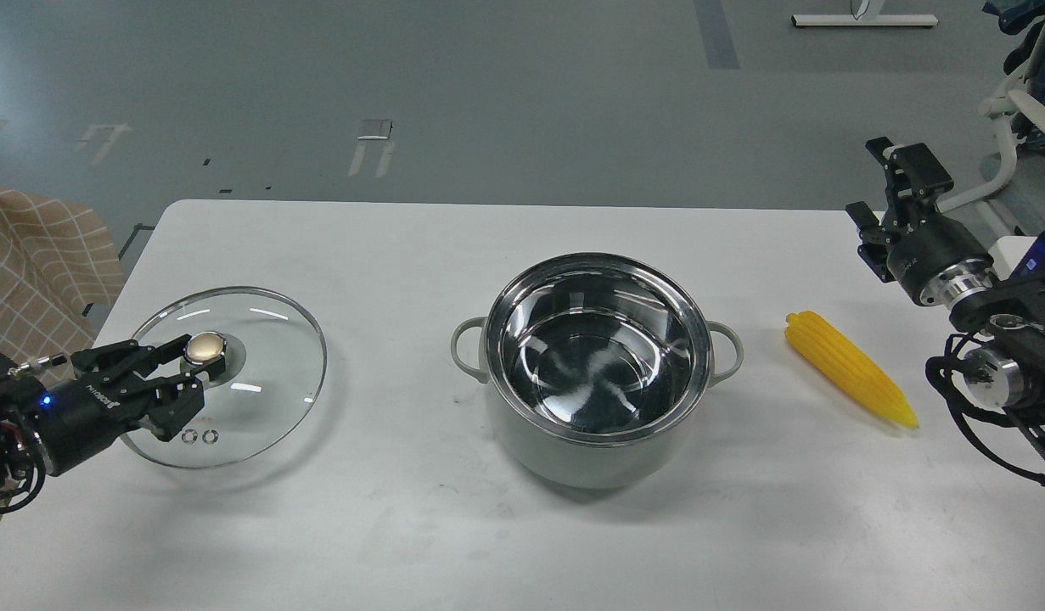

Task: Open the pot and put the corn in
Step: 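Release the lid and raise the left gripper away from it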

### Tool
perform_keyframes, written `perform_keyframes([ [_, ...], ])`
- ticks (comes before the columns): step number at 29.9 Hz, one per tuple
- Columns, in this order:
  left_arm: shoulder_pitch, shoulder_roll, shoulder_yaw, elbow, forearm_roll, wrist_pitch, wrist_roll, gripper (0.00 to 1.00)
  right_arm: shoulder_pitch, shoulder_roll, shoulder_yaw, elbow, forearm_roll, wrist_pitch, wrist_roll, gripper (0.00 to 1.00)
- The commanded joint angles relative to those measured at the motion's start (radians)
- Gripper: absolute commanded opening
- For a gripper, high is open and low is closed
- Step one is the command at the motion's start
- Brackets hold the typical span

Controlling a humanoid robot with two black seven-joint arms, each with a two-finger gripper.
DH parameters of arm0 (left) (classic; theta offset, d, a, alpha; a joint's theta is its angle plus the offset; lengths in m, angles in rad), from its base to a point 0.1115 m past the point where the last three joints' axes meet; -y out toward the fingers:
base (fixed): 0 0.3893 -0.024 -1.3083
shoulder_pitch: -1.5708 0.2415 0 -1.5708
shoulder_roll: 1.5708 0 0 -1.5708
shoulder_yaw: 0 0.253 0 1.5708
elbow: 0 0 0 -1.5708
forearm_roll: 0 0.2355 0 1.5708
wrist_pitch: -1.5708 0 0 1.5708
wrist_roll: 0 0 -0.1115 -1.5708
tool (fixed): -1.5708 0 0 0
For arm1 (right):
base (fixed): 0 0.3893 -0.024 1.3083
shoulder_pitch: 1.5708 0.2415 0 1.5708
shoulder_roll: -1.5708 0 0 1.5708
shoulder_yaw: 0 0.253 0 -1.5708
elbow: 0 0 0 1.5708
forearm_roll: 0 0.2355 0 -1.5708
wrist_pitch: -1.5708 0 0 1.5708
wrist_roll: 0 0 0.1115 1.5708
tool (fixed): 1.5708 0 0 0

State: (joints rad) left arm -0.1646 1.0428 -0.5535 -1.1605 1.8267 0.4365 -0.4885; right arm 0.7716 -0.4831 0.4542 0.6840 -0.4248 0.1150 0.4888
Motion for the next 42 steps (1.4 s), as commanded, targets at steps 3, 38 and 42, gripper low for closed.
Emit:
perform_keyframes([
  [3,0.002,-0.043,0.001,0.042,0.002,0.004,0.0,0.18,0.0,0.0,0.0,-0.001,0.0,0.0,0.0,0.99],
  [38,-0.205,0.013,-0.054,0.007,-0.432,-0.096,0.0,0.8,0.103,-0.149,-0.246,-0.008,-0.425,-0.011,0.0,0.99],
  [42,-0.358,0.011,-0.055,-0.028,-0.746,-0.31,0.0,0.8,0.153,-0.258,-0.322,0.021,-0.655,-0.003,0.0,0.99],
])
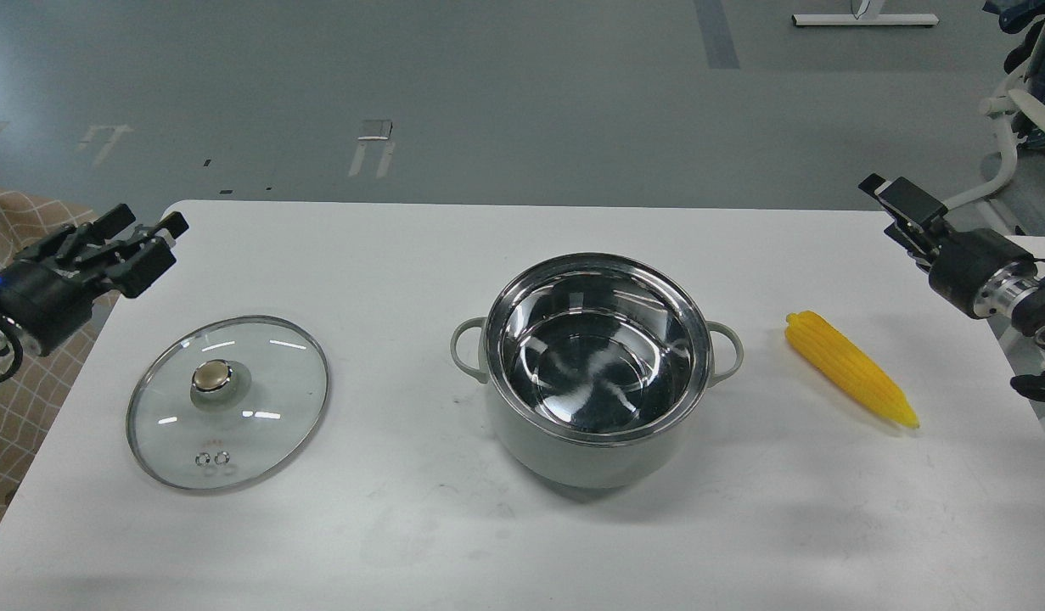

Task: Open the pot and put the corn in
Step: 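Release the lid and raise the left gripper away from it, then lower the right gripper onto the yellow corn cob and grasp it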

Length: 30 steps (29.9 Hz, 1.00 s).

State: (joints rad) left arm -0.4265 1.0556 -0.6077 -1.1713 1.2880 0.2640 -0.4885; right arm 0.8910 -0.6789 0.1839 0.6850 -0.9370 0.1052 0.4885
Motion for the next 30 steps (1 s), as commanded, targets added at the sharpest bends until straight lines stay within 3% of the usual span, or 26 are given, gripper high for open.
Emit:
perform_keyframes([
  [1,-0.136,-0.009,-0.001,-0.021,-0.304,-0.202,0.0,0.8,0.049,-0.083,-0.088,0.042,-0.202,0.01,0.0,0.99],
  [7,-0.241,-0.029,-0.026,-0.048,-0.602,-0.386,0.0,0.81,0.114,-0.162,-0.268,0.198,-0.481,0.01,0.0,0.99],
  [13,-0.247,-0.04,-0.119,-0.076,-0.709,-0.498,0.0,0.83,0.114,-0.127,-0.317,0.214,-0.585,0.008,0.0,0.99],
  [21,-0.245,-0.042,-0.147,-0.079,-0.769,-0.535,0.0,0.84,0.114,-0.03,-0.333,0.123,-0.635,0.005,0.0,0.94],
  [23,-0.244,-0.04,-0.147,-0.083,-0.769,-0.535,0.0,0.84,0.114,-0.011,-0.351,0.111,-0.646,0.005,0.0,0.86],
  [24,-0.244,-0.04,-0.147,-0.088,-0.771,-0.535,0.0,0.84,0.114,0.005,-0.368,0.096,-0.646,0.005,0.0,0.75],
  [28,-0.242,-0.036,-0.147,-0.099,-0.769,-0.535,0.0,0.84,0.115,0.039,-0.406,0.059,-0.646,0.005,0.0,0.48],
  [30,-0.241,-0.034,-0.147,-0.1,-0.769,-0.535,0.0,0.85,0.117,0.041,-0.425,0.059,-0.646,0.005,0.0,0.3],
])
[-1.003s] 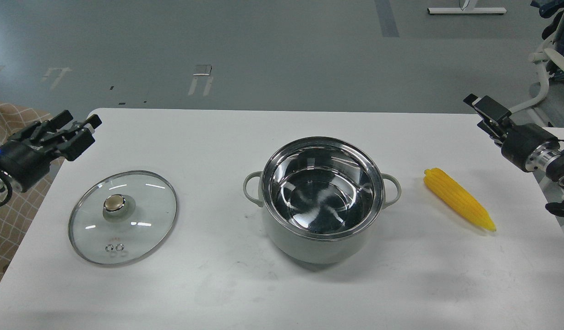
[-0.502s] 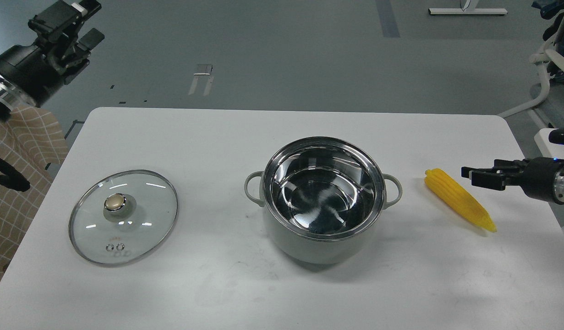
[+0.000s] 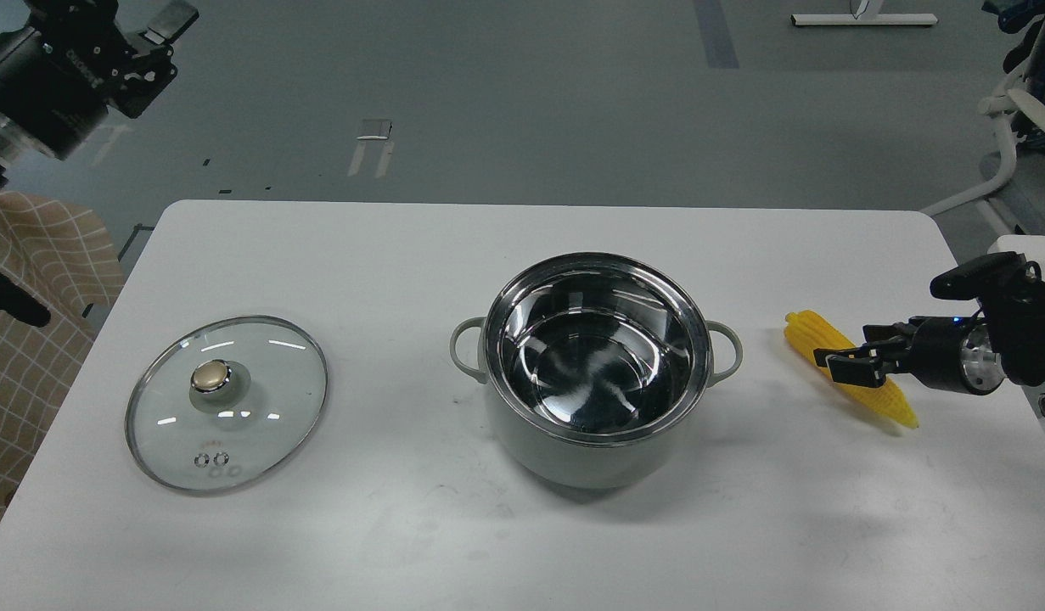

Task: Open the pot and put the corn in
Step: 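Lower the right gripper onto the yellow corn cob and grasp it, then lift the corn cob and carry it over the open pot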

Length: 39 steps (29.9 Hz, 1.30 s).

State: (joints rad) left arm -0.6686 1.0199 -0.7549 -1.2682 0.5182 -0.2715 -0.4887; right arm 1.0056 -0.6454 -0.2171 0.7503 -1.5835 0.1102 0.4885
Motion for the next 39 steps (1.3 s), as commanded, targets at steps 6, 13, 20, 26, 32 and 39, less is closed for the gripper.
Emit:
perform_keyframes([
  [6,0.001,0.002,0.002,-0.008,0.0,0.0,0.0,0.85,0.008,-0.005,-0.025,0.011,0.005,-0.004,0.0,0.01],
  [13,0.003,0.005,0.0,-0.026,0.0,0.0,0.0,0.85,0.206,-0.152,-0.016,0.225,0.023,0.006,0.0,0.01],
  [20,0.004,-0.003,-0.001,-0.026,0.0,0.0,0.0,0.86,0.413,-0.214,-0.021,0.44,0.054,0.089,0.0,0.01],
  [26,0.004,-0.004,0.0,-0.028,0.002,0.0,0.0,0.86,0.453,-0.152,-0.039,0.489,0.068,0.118,0.0,0.02],
  [32,0.006,-0.006,0.0,-0.028,0.002,0.0,0.0,0.86,0.522,0.033,-0.117,0.483,0.12,0.126,0.0,0.02],
  [39,0.009,-0.009,-0.001,-0.042,0.002,0.005,0.0,0.86,0.553,0.228,-0.202,0.41,0.2,0.125,0.0,0.07],
])
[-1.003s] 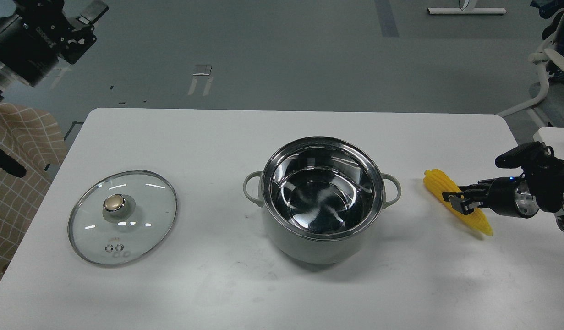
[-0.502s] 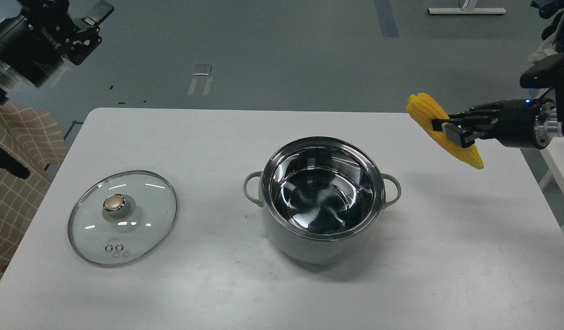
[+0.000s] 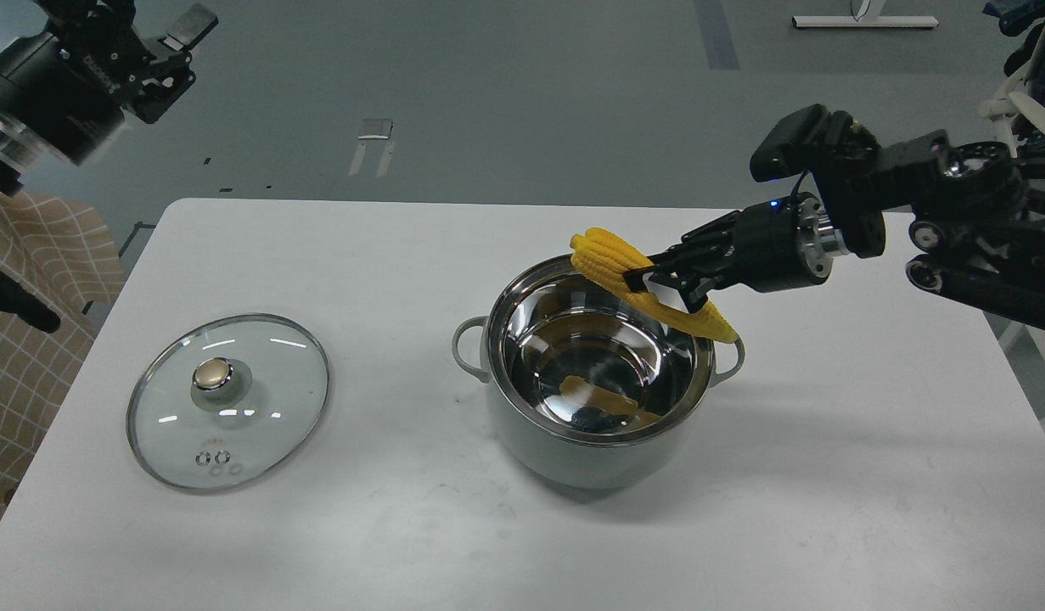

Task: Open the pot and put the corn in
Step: 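Lift the corn cob and carry it over the open pot, then drop the corn into the pot and raise the right gripper away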

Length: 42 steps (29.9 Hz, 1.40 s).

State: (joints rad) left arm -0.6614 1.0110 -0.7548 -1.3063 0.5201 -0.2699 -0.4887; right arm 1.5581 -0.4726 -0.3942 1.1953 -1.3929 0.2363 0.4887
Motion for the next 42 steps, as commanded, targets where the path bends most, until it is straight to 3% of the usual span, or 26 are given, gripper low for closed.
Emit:
perform_keyframes([
  [1,0.003,0.0,-0.001,-0.004,0.0,0.003,0.0,0.86,-0.004,0.072,-0.035,-0.043,0.011,-0.002,0.0,0.12],
  [8,0.003,-0.002,-0.001,-0.004,0.0,0.003,0.0,0.87,-0.018,0.085,-0.061,-0.045,0.029,-0.002,0.0,0.58],
  [16,0.002,-0.022,0.0,-0.004,0.005,0.005,0.0,0.89,-0.029,0.077,-0.065,-0.046,0.064,-0.009,0.0,0.88],
  [17,0.002,-0.022,0.0,-0.004,0.005,0.003,0.0,0.91,-0.029,0.077,-0.061,-0.048,0.081,-0.011,0.0,0.96],
  [27,-0.006,-0.052,0.0,0.007,0.003,0.006,0.0,0.98,-0.033,0.036,0.078,-0.167,0.34,-0.022,0.0,1.0],
  [33,-0.014,-0.143,-0.006,0.022,-0.006,0.011,0.0,0.98,-0.079,-0.044,0.181,-0.255,0.581,-0.028,0.0,1.0],
  [39,-0.052,-0.259,-0.008,0.068,-0.009,0.003,0.0,0.98,-0.223,-0.104,0.36,-0.284,0.758,-0.103,0.0,1.0],
  [42,-0.07,-0.362,-0.027,0.142,-0.011,-0.003,0.082,0.98,-0.312,-0.109,0.464,-0.316,0.874,-0.104,0.0,1.0],
])
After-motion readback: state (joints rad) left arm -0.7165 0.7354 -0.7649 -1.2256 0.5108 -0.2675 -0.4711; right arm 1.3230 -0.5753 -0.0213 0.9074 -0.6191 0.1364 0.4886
